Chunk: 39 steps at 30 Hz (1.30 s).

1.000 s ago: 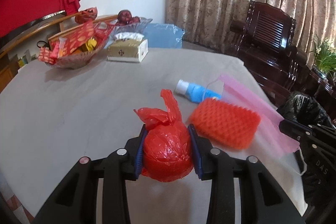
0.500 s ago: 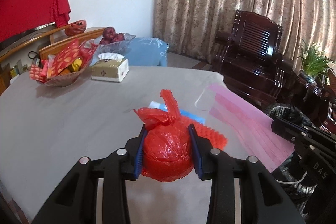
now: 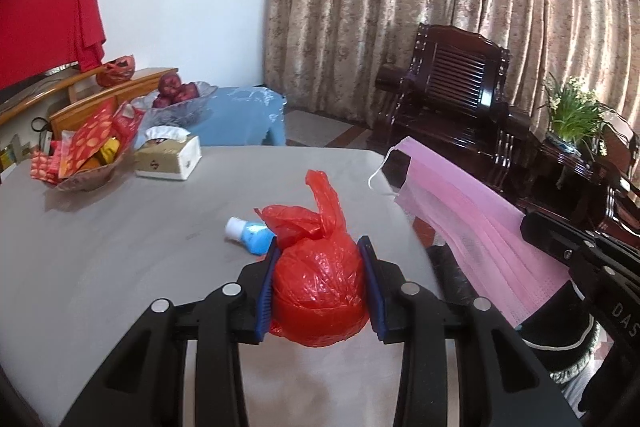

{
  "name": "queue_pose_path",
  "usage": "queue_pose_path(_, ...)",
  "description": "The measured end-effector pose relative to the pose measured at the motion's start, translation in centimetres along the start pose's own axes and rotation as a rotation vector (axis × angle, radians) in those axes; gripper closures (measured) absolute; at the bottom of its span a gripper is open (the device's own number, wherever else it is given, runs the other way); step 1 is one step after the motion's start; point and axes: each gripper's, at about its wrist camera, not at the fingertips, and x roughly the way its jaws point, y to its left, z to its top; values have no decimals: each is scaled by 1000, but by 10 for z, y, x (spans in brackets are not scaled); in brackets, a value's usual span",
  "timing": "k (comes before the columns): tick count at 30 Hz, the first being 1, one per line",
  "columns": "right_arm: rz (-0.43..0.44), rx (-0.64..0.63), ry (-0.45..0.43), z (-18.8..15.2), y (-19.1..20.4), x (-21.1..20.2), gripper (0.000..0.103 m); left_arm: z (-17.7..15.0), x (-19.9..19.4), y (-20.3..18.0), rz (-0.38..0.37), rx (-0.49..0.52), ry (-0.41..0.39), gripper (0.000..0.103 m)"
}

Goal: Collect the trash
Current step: 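Carry the red bag and pink mask over the bin and release both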

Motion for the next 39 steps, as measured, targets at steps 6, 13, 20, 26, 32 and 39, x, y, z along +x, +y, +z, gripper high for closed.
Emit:
queue_pose_path(6,-41,14,-37,6,-20,-18,102,6,1,-25,-35,27,-12,66)
queue_pose_path(13,-114,43,-62,4,-53,-39,102,13,5,-58,-93,63,-25,66)
queue_pose_path(20,-186,70,-78,-2,-87,-58,102,14,11,-98,-164,107,-33,66)
queue_pose_path(26,-250,95,-82,-10,-116,-72,102,12,19,-136,-231,156,-30,66)
queue_pose_path(32,-319,126,-63,-27,-141,-77,102,6,30,-168,-285,193,-20,66)
queue_pose_path(39,-379,169,-25,-50,-169,-76,102,-2,50,-203,-345,214,9,66)
